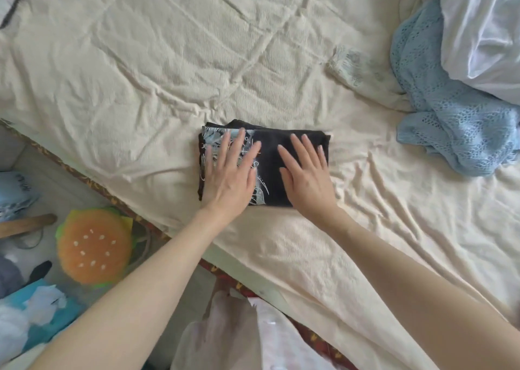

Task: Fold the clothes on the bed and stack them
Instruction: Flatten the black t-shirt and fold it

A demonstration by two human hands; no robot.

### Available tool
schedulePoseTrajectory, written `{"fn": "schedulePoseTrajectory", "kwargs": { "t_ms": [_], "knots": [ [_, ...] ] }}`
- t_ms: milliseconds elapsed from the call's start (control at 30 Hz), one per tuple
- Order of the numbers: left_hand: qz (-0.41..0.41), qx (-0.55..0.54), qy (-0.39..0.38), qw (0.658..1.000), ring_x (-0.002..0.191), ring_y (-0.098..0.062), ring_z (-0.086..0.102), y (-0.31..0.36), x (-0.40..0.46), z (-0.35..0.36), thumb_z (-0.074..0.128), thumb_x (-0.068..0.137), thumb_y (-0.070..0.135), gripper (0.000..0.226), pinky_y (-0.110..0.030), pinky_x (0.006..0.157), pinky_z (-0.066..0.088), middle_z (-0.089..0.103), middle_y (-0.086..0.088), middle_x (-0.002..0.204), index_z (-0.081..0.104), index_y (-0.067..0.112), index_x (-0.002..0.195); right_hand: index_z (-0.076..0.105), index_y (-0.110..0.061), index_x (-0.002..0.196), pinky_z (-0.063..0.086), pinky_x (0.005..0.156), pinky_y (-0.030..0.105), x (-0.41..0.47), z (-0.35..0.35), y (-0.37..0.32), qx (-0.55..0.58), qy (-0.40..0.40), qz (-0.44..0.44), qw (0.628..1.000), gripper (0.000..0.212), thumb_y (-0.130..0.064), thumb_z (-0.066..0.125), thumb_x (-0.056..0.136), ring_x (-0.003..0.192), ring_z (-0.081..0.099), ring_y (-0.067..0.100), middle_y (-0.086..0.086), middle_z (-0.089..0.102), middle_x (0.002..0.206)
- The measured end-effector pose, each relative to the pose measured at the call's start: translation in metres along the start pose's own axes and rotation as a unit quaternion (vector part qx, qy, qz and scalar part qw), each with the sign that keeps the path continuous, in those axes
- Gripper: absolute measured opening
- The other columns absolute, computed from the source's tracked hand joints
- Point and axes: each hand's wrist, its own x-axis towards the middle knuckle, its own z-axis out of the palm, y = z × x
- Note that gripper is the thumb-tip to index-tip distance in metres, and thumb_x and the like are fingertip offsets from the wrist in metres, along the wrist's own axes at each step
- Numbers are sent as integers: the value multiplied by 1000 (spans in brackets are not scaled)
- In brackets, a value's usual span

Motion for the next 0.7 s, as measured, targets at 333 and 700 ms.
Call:
{"fn": "schedulePoseTrajectory", "kwargs": {
  "t_ms": [333,700],
  "knots": [
    [-12,136,-54,989,144,-21,-18,-25,26,71,9,90,59,62,-61,108,-14,-19,3,154,-6,36,146,37,-21,145,16,116,47,19,63,43,-141,4,-41,989,53,-43,35,97,143,25,30,12,28,154],
    [-58,7,-48,997,144,-23,-18,-35,7,34,28,99,41,58,-56,113,-11,-18,3,156,-5,38,146,55,-3,131,29,111,51,-3,29,39,-4,43,-8,999,46,-12,65,87,135,37,41,23,41,144]
  ]
}}
